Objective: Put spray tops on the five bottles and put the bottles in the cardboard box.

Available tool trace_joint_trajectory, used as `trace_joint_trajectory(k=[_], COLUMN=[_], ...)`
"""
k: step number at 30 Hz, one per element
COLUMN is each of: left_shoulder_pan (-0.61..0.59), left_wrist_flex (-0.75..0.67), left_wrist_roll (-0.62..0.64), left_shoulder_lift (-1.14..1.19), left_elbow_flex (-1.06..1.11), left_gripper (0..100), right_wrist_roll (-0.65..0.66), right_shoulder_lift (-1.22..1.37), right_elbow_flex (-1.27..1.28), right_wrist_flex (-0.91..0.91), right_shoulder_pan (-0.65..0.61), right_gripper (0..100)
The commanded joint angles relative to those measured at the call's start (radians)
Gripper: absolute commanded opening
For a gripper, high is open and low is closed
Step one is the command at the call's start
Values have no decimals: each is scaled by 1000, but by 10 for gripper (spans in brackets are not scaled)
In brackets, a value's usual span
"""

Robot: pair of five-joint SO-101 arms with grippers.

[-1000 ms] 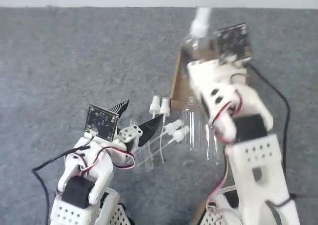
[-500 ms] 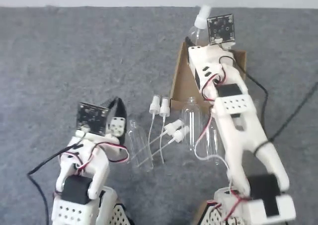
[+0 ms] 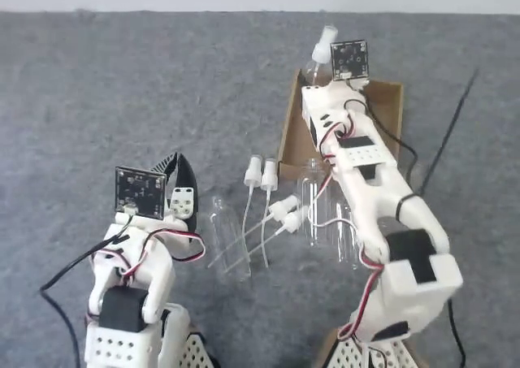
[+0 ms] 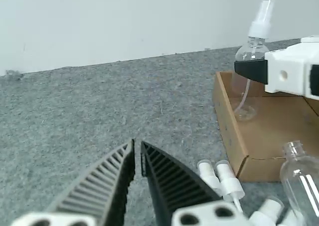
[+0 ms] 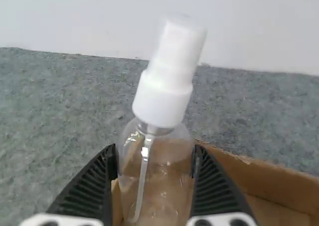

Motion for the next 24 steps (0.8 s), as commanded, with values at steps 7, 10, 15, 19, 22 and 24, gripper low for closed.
trace_joint_trajectory(k=[7, 10, 15, 19, 22, 24], left_shoulder_pan=[2, 2, 2, 2, 2, 2], left_wrist_flex=[-28, -28, -28, -28, -28, -28], left_wrist_roll=[-5, -5, -5, -5, -5, -5], left_shoulder_lift=[6, 6, 6, 6, 6, 6], left_elbow_flex=[-5, -5, -5, -5, -5, -4], left_gripper=[11, 11, 11, 11, 11, 11], right_wrist_roll=[14, 14, 14, 14, 14, 14], right_shoulder_lift=[94, 94, 96, 96, 101, 102], right_elbow_flex=[-133, -132, -132, -132, -130, -130], right_wrist_flex=[-27, -27, -27, -27, -27, -27], right_shoulder_pan=[12, 7, 4, 4, 2, 2], right_gripper=[6, 9, 12, 83, 146, 157])
